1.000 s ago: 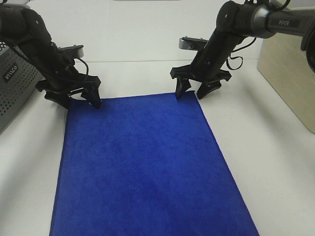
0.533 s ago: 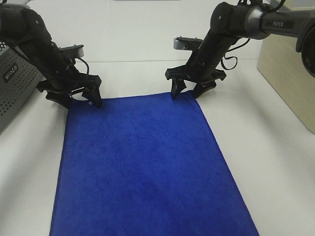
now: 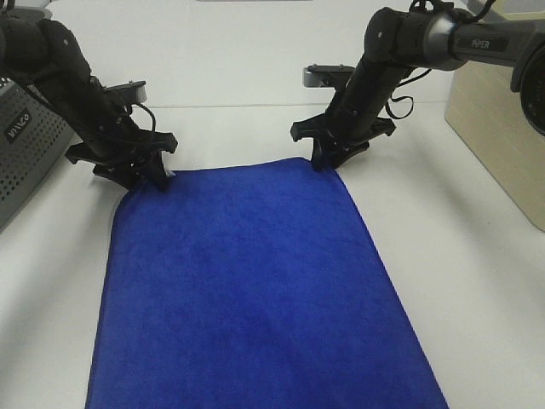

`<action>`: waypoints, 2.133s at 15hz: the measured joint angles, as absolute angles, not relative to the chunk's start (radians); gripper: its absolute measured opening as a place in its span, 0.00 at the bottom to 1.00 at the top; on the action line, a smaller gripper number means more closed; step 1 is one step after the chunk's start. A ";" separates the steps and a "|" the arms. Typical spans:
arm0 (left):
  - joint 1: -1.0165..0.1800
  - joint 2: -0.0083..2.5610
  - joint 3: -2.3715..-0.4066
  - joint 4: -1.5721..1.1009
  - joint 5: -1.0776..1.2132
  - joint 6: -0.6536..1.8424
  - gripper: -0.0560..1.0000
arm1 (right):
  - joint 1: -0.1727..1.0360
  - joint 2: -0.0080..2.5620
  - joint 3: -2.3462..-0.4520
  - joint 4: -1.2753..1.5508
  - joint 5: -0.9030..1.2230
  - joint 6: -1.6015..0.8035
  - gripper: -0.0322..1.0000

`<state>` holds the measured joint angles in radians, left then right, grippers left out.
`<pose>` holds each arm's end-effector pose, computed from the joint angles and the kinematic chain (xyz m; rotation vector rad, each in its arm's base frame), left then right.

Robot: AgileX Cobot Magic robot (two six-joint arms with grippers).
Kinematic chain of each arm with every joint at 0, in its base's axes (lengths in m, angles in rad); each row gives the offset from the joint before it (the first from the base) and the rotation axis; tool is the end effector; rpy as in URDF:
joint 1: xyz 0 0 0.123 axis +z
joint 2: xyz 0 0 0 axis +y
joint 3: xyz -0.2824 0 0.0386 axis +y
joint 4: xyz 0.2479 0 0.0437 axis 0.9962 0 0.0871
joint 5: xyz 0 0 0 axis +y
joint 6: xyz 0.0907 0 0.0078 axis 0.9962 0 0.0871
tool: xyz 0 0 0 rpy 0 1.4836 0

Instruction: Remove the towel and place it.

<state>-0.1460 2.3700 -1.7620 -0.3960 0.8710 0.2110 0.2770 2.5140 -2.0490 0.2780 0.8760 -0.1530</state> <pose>0.4676 -0.0959 0.1016 0.1854 2.9122 -0.4698 0.4965 0.1611 0.1014 -0.4010 2.7904 0.3696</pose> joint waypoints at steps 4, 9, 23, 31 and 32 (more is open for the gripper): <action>-0.146 2.378 -1.761 -0.405 0.854 0.275 0.07 | 0.278 2.522 -2.049 0.277 0.848 -0.153 0.08; -0.146 2.379 -1.761 -0.413 0.853 0.300 0.06 | 0.287 2.522 -2.049 0.247 0.844 -0.152 0.05; -0.156 2.382 -1.929 -0.418 0.727 0.450 0.06 | 0.287 2.527 -2.119 0.128 0.692 -0.100 0.05; -0.176 2.410 -2.016 -0.424 0.555 0.549 0.06 | 0.287 2.527 -2.208 0.027 0.608 -0.077 0.05; -0.177 2.435 -2.047 -0.424 0.555 0.550 0.06 | 0.283 2.527 -2.208 0.026 0.588 -0.076 0.05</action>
<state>-0.1770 2.4350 -2.0470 -0.4240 0.5550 0.5500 0.2830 2.5270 -2.2080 0.0260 0.5880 -0.0760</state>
